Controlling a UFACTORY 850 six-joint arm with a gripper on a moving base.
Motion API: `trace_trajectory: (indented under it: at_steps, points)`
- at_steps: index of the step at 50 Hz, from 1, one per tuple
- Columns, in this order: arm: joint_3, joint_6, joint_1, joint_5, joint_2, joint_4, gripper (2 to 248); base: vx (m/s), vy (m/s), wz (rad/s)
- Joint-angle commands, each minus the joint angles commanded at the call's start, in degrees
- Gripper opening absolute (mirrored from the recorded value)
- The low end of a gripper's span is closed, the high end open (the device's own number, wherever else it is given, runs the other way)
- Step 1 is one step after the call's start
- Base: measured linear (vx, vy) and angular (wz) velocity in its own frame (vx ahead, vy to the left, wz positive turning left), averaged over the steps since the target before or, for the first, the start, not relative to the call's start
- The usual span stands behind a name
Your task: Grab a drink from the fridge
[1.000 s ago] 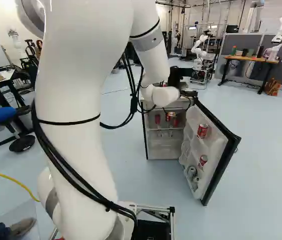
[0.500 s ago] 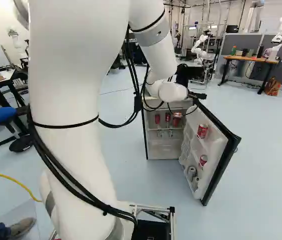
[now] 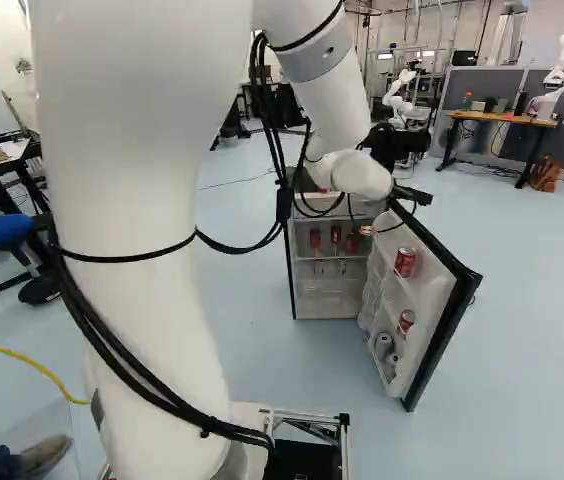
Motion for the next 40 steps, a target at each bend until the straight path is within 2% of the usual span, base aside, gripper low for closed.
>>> trace_trajectory:
  at_steps: [21,40]
  points:
    - [-3.1,0.0,-3.0,-8.1,-0.1,0.1,247,0.000,0.000,0.000]
    - [-6.8,0.0,-5.3,-12.5,-1.1,1.6,247,0.000,0.000,0.000]
